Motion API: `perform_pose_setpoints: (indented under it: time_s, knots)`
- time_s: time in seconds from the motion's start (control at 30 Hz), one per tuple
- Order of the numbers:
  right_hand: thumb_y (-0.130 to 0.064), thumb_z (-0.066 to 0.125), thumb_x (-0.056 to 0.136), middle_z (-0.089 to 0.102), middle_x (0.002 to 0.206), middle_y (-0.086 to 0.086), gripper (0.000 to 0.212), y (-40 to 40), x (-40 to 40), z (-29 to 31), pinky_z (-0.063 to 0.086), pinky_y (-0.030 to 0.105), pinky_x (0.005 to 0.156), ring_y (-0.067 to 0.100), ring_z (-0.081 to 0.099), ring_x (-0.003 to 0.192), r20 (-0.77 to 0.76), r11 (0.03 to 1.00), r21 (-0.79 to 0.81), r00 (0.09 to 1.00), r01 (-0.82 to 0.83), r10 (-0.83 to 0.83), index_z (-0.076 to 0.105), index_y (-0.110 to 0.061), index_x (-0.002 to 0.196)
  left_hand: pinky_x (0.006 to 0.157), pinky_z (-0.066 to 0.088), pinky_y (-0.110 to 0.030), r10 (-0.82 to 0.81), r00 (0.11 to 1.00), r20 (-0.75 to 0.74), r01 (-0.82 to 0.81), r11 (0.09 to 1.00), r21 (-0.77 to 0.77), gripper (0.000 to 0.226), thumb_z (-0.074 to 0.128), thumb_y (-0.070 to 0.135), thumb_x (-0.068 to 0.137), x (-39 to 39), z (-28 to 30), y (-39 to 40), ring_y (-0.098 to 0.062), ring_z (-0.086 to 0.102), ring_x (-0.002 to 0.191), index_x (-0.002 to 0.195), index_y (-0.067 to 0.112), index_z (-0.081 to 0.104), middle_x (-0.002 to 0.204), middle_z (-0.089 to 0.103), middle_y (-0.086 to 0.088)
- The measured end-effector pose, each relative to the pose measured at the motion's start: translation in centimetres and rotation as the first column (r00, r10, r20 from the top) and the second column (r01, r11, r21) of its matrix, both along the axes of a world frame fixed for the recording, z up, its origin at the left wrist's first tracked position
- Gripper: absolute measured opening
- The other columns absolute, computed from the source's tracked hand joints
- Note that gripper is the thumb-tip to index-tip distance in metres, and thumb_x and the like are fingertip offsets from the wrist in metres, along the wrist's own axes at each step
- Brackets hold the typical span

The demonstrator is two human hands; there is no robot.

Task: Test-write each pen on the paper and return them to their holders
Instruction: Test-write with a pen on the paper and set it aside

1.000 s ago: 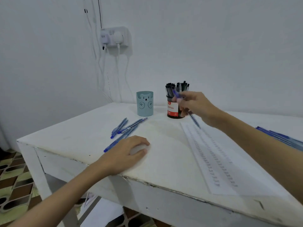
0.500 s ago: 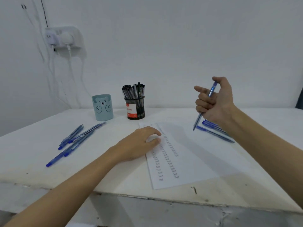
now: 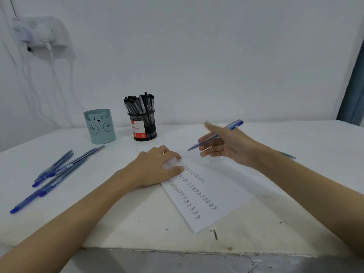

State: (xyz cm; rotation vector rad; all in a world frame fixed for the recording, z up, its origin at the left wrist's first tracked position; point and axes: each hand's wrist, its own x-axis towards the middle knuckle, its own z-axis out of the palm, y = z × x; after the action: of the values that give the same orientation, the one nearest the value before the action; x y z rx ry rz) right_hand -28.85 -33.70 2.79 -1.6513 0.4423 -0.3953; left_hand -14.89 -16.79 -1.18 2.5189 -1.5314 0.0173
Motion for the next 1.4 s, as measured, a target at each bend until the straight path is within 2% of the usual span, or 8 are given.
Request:
perform_pose_setpoints:
  time_s: [0.1,0.27,0.4,0.5,0.77,0.93,1.17,1.4]
  knots:
    - [-0.022,0.060,0.089,0.049,0.058,0.011,0.035,0.6,0.5,-1.0,0.038,0.023,0.045,0.018,0.044,0.043,0.095,0.989,-0.043,0.986,0.143,-0.139,0.051,-0.006,0.059,0.098,0.023,-0.030,0.009,0.999,0.042,-0.009,1.000,0.003,0.046,0.034,0.070,0.085,0.6,0.1,0.5,-0.008,0.038,0.113,0.123,0.045,0.043,0.119,0.038,0.015]
    - [-0.051,0.026,0.099,0.066,0.069,0.029,0.070,2.8,-0.4,-1.9,0.036,0.025,0.045,0.027,0.055,0.041,-0.051,0.989,-0.085,0.992,-0.119,0.115,0.067,0.000,0.072,0.097,0.026,-0.030,-0.007,1.000,0.013,0.008,0.995,-0.097,0.049,0.026,0.065,0.080,0.8,-1.1,0.2,-0.005,0.032,0.110,0.119,0.038,0.043,0.117,0.035,0.014]
    - [-0.041,0.049,0.095,0.066,0.066,0.023,0.055,3.4,-0.3,-2.7,0.046,0.028,0.050,0.028,0.061,0.048,0.097,0.995,-0.067,0.992,-0.074,0.081,0.064,0.003,0.065,0.095,0.025,-0.028,-0.030,0.994,-0.100,0.010,0.980,-0.199,0.066,0.020,0.073,0.063,1.2,-1.8,0.1,-0.003,0.031,0.110,0.115,0.040,0.043,0.117,0.036,0.020]
    - [-0.021,0.067,0.086,0.054,0.053,0.014,0.036,3.2,-0.2,-3.3,0.035,0.025,0.044,0.022,0.047,0.041,0.127,0.996,-0.092,0.992,0.015,-0.003,0.057,-0.002,0.056,0.097,0.027,-0.031,-0.026,0.994,-0.109,0.003,0.978,-0.207,0.070,0.020,0.075,0.061,1.3,-1.8,0.2,-0.006,0.033,0.113,0.116,0.039,0.045,0.118,0.036,0.018]
    - [-0.043,0.028,0.098,0.046,0.049,0.013,0.062,3.7,-0.4,-3.0,0.022,0.023,0.041,0.020,0.032,0.035,0.039,0.980,-0.179,0.995,-0.087,0.095,0.057,-0.003,0.060,0.102,0.029,-0.035,-0.008,0.989,-0.144,-0.021,0.980,-0.198,0.056,0.032,0.065,0.074,0.9,-1.5,0.2,-0.012,0.037,0.119,0.118,0.035,0.049,0.126,0.041,0.011]
    - [-0.016,0.057,0.090,0.050,0.040,0.008,0.041,3.9,-0.5,-3.3,0.029,0.014,0.034,0.016,0.040,0.029,0.108,0.954,-0.301,0.994,0.010,0.023,0.057,0.002,0.053,0.102,0.030,-0.037,0.005,0.989,-0.149,-0.032,0.983,-0.180,0.053,0.033,0.062,0.074,0.8,-1.4,0.1,-0.014,0.037,0.119,0.117,0.036,0.049,0.128,0.041,0.010]
    - [0.006,0.056,0.075,0.031,0.043,0.005,0.044,3.6,0.0,-4.0,0.031,0.016,0.036,0.006,0.054,0.038,0.118,0.885,-0.456,0.992,0.093,-0.043,0.030,-0.010,0.043,0.100,0.030,-0.035,0.015,0.989,-0.144,-0.040,0.984,-0.174,0.056,0.032,0.062,0.073,0.7,-1.3,0.2,-0.014,0.038,0.119,0.119,0.035,0.049,0.128,0.042,0.010]
    - [0.007,0.055,0.072,0.030,0.038,0.003,0.045,3.6,0.1,-4.2,0.035,0.018,0.037,0.011,0.055,0.042,0.124,0.877,-0.475,0.992,0.071,-0.013,0.030,-0.012,0.040,0.098,0.029,-0.034,0.017,0.988,-0.153,-0.043,0.984,-0.171,0.055,0.032,0.062,0.074,0.5,-1.2,0.3,-0.014,0.037,0.119,0.119,0.035,0.049,0.128,0.042,0.009]
